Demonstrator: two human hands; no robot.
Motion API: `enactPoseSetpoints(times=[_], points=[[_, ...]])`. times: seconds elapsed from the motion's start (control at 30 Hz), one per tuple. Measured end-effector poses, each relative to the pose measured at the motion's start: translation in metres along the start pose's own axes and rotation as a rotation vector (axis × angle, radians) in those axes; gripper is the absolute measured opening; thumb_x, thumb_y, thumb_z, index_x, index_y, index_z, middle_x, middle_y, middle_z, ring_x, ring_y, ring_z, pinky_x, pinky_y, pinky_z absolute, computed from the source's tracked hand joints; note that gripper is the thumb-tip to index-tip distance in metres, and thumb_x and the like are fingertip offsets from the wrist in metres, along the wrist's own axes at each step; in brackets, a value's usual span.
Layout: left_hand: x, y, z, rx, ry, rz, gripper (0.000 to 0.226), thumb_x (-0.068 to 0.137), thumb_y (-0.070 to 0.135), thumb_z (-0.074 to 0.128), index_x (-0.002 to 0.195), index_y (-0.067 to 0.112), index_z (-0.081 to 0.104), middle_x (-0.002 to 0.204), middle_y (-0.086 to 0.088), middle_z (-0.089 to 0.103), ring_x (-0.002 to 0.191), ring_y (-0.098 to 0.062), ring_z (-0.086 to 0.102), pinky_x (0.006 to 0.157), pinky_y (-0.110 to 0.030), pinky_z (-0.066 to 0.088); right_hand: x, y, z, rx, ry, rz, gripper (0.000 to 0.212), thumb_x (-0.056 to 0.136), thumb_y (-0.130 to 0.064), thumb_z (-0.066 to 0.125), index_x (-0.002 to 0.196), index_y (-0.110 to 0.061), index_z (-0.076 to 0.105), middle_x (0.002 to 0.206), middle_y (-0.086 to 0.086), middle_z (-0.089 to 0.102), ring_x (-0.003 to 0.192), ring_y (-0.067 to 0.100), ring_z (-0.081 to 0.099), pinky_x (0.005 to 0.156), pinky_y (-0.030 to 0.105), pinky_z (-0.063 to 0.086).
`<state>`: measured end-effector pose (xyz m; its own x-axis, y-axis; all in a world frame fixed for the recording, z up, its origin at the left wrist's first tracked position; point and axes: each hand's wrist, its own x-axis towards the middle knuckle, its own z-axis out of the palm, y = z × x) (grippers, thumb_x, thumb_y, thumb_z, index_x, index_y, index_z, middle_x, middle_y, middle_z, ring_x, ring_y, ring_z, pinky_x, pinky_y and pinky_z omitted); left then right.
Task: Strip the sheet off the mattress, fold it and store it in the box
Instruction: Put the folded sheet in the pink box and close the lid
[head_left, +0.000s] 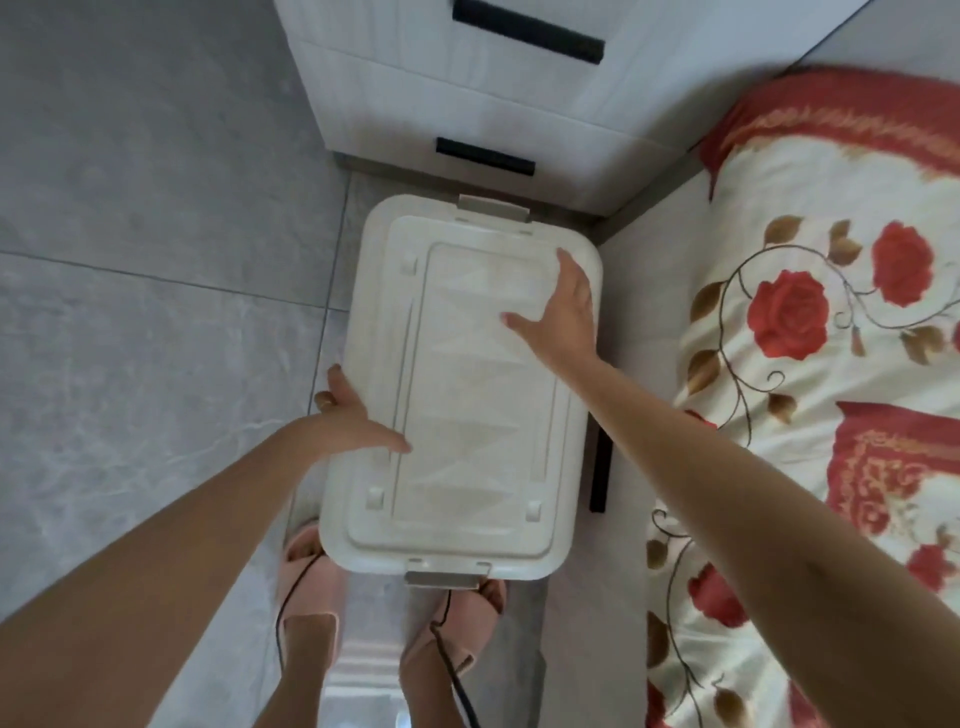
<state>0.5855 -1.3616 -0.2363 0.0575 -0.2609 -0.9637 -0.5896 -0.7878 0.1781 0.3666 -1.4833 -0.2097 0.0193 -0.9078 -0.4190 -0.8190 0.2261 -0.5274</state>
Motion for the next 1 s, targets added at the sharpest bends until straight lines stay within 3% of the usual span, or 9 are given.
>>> enactPoseSetpoints(times=[0.07,0.2,0.3,0.5,0.6,0.77,0.87,1.0], points=[[0.004,0.004,0.000,-0.010,0.007,-0.030,0.151,0.058,0.052,0.083,0.137,0.014,-0.040,0.152,-0.017,-0.024,0.144,-0.031,-0.007,0.117,-0.044,0.010,0.039,-0.018,0.008,-0.042,-0.050,0.005,0.110,0.076,-0.043,0.076,0.152,-0.013,0.002,0.160,0.007,0.004,0.147,0.023,0.002,0.120,0.039,0.008],[0.011,0.004,0.023,-0.065,0.284,-0.006,0.147,0.057,0.038,0.088,0.144,0.013,-0.028,0.151,-0.026,-0.007,0.141,-0.040,0.013,0.115,-0.046,0.019,0.089,-0.038,0.019,-0.352,-0.210,0.020,0.133,0.065,-0.065,0.073,0.150,-0.013,-0.015,0.159,0.008,-0.013,0.147,0.026,-0.012,0.116,0.049,-0.008],[0.016,0.003,0.027,-0.066,0.327,-0.017,0.144,0.057,0.036,0.089,0.144,0.013,-0.023,0.149,-0.027,0.002,0.139,-0.040,0.018,0.113,-0.047,0.024,0.106,-0.040,0.014,-0.450,-0.262,0.009,0.138,0.059,-0.069,0.073,0.150,-0.011,-0.013,0.159,0.011,-0.004,0.147,0.028,-0.003,0.115,0.052,-0.006],[0.010,0.015,0.025,-0.067,0.296,-0.106,0.141,0.060,0.033,0.088,0.144,0.013,-0.024,0.150,-0.032,-0.007,0.140,-0.042,0.016,0.113,-0.044,0.019,0.110,-0.037,0.016,-0.371,-0.169,-0.163,0.108,0.057,-0.061,0.080,0.140,-0.009,0.035,0.140,0.011,0.024,0.135,0.034,0.022,0.118,0.041,0.016],[0.009,0.017,0.022,-0.049,0.281,-0.122,0.141,0.062,0.034,0.087,0.144,0.012,-0.026,0.150,-0.032,-0.008,0.140,-0.042,0.015,0.113,-0.043,0.019,0.115,-0.042,0.014,-0.453,-0.279,-0.207,0.100,0.070,-0.055,0.075,0.143,-0.004,0.029,0.148,0.015,0.024,0.141,0.032,0.018,0.119,0.040,0.010],[0.012,0.017,0.023,-0.037,0.275,-0.141,0.142,0.061,0.036,0.087,0.143,0.011,-0.026,0.150,-0.032,-0.005,0.138,-0.041,0.019,0.112,-0.041,0.021,0.126,-0.046,0.005,-0.311,-0.354,-0.233,0.057,0.093,-0.025,0.057,0.144,-0.013,0.037,0.145,0.008,0.044,0.134,0.027,0.039,0.108,0.028,0.028],[0.012,0.017,0.023,-0.045,0.299,-0.139,0.141,0.060,0.036,0.088,0.143,0.013,-0.024,0.149,-0.030,0.001,0.135,-0.041,0.026,0.111,-0.040,0.026,0.124,-0.043,0.008,-0.283,-0.294,-0.269,0.045,0.093,-0.020,0.054,0.137,-0.018,0.048,0.137,0.007,0.052,0.128,0.026,0.045,0.111,0.034,0.026],[0.014,0.016,0.023,-0.023,0.300,-0.130,0.143,0.060,0.038,0.087,0.143,0.011,-0.026,0.150,-0.031,-0.003,0.137,-0.040,0.023,0.111,-0.040,0.025,0.122,-0.036,0.015,-0.233,-0.210,-0.264,0.045,0.095,-0.022,0.053,0.140,-0.018,0.047,0.142,0.006,0.047,0.134,0.023,0.038,0.119,0.039,0.011]])
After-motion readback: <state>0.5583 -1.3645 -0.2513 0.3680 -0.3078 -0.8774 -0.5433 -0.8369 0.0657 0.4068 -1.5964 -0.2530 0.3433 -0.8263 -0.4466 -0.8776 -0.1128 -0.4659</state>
